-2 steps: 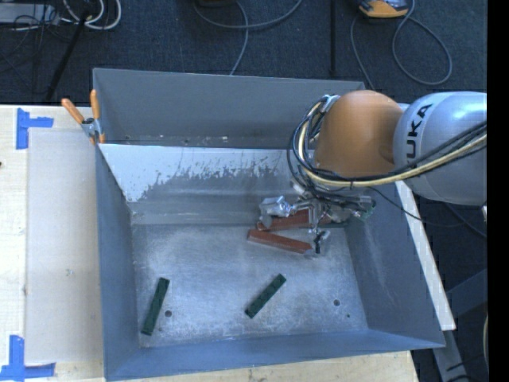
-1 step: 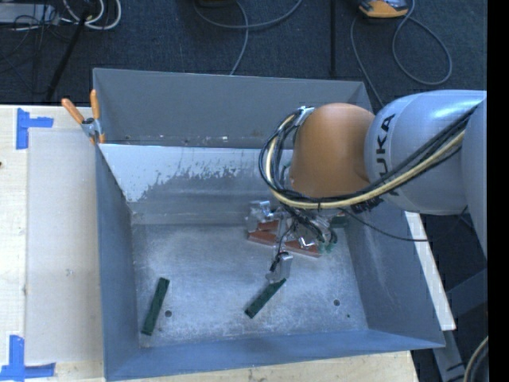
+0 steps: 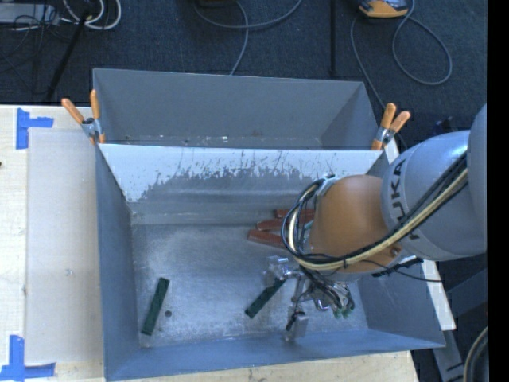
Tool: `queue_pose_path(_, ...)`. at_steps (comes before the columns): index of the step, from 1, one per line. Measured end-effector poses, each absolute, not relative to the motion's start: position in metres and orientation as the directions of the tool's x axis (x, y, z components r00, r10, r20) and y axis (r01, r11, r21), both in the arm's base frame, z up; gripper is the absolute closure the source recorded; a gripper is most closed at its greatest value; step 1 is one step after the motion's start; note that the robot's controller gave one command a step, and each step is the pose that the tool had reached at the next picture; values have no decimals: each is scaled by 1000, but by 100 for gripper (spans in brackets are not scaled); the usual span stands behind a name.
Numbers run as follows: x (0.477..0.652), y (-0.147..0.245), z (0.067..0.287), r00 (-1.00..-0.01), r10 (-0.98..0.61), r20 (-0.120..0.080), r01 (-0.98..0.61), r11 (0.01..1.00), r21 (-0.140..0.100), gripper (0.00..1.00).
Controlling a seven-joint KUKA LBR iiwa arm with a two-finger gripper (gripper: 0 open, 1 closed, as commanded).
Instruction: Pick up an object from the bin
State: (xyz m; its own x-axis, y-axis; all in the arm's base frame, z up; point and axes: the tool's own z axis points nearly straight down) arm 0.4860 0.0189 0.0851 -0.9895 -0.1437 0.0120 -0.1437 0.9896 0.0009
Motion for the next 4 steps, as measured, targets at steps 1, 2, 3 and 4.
queue_pose_path(1,478,30,71,-984,-179,-12,-179,984,-2,0)
queue_pose_path(2,475,30,70,-984,-180,0,-180,984,0,100)
queue_pose_path(3,493,40,174,-993,-122,-9,-122,993,0,100)
queue_pose_path(4,483,40,225,-992,-124,-5,-124,992,0,100)
